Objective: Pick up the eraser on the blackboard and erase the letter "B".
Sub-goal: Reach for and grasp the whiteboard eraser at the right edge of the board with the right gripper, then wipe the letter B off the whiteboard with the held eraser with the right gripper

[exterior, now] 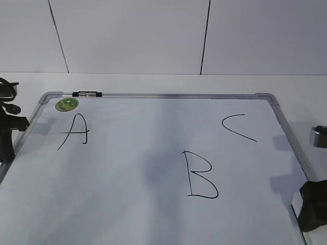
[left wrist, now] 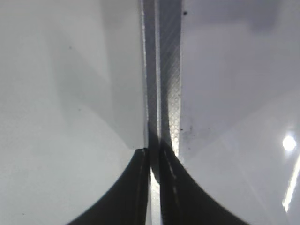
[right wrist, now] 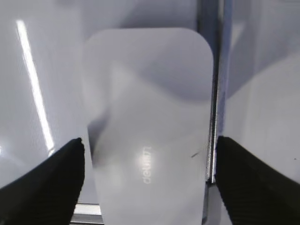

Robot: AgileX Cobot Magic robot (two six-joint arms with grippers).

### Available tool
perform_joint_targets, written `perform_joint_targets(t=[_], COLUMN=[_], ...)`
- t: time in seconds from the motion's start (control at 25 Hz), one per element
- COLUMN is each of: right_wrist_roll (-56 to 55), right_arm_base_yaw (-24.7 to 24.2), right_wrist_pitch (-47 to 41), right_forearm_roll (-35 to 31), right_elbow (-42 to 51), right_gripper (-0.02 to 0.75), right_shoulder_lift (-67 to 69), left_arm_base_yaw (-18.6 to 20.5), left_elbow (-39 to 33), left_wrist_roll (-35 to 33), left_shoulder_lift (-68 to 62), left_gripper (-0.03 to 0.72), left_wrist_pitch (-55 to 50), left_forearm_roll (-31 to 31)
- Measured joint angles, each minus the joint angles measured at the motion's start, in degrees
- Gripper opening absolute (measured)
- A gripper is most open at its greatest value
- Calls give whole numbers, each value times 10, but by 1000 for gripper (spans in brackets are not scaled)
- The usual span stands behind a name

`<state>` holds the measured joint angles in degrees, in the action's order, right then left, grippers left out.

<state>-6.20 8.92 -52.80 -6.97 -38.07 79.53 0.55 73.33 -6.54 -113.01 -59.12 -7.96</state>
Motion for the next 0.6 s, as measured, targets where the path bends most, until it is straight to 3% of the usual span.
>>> perform_joint_targets(t=[0.6], right_wrist_roll=[20], right_arm_base_yaw=[0], right_wrist_pitch=[3], right_forearm_roll=[-6], right_elbow=[-5], right_gripper=[676], right_shoulder_lift=[31], left_arm_base_yaw=[0], left_elbow=[0], left_wrist_roll=[0], left_shoulder_lift=[0], left_gripper=[36], left_wrist_pitch=[4], left_forearm_roll=[-1])
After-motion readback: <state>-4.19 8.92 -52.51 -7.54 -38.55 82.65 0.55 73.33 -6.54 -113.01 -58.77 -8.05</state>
